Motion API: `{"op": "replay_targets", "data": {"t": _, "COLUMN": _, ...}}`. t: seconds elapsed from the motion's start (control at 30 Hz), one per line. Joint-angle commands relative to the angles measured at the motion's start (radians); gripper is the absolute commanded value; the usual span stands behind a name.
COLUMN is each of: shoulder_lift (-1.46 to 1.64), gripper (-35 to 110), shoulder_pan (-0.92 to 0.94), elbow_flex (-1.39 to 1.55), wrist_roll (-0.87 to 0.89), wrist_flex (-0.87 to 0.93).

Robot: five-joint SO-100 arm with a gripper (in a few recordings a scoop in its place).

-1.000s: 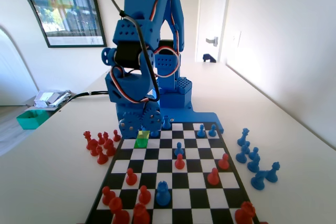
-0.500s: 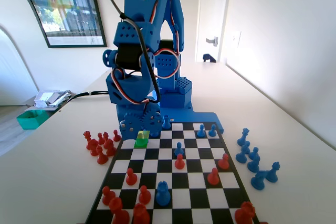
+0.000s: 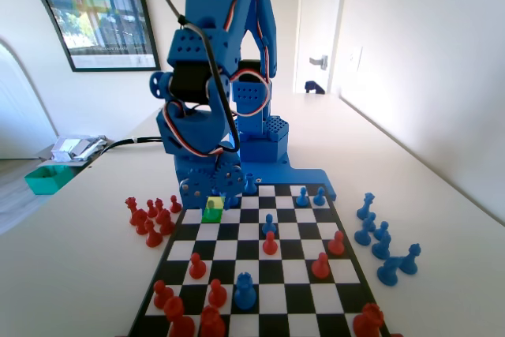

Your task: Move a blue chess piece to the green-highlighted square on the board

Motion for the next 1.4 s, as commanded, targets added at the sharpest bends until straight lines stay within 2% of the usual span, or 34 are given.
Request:
{"op": "replay_targets", "data": {"t": 0.0, "shoulder_lift": 0.083, "gripper": 12, "shoulder_pan": -0.005, "elbow_flex": -0.069, "wrist_roll": -0.003, "wrist_flex": 0.077}}
{"op": "replay_targets", "data": {"t": 0.2, "shoulder_lift": 0.115, "gripper": 12, "shoulder_pan": -0.005, "elbow_flex": -0.133, "wrist_roll": 0.006, "wrist_flex": 0.153}}
{"op": "replay_targets", "data": {"t": 0.3, "shoulder_lift": 0.143, "gripper": 5, "shoulder_pan": -0.005, "elbow_flex": -0.178, "wrist_roll": 0.015, "wrist_flex": 0.218}}
{"op": "replay_targets", "data": {"t": 0.37, "shoulder_lift": 0.169, "gripper": 1, "shoulder_pan": -0.012, "elbow_flex": -0.206, "wrist_roll": 0.048, "wrist_flex": 0.255}}
{"op": "replay_targets", "data": {"t": 0.53, "shoulder_lift": 0.270, "gripper": 1, "shoulder_pan": -0.034, "elbow_flex": -0.258, "wrist_roll": 0.149, "wrist_flex": 0.348}}
{"op": "replay_targets", "data": {"t": 0.63, "shoulder_lift": 0.365, "gripper": 1, "shoulder_pan": -0.048, "elbow_flex": -0.264, "wrist_roll": 0.213, "wrist_flex": 0.379}}
{"op": "replay_targets", "data": {"t": 0.8, "shoulder_lift": 0.560, "gripper": 1, "shoulder_pan": -0.051, "elbow_flex": -0.304, "wrist_roll": 0.285, "wrist_flex": 0.551}}
{"op": "replay_targets", "data": {"t": 1.37, "shoulder_lift": 1.206, "gripper": 1, "shoulder_pan": -0.066, "elbow_flex": -0.267, "wrist_roll": 0.383, "wrist_flex": 0.881}}
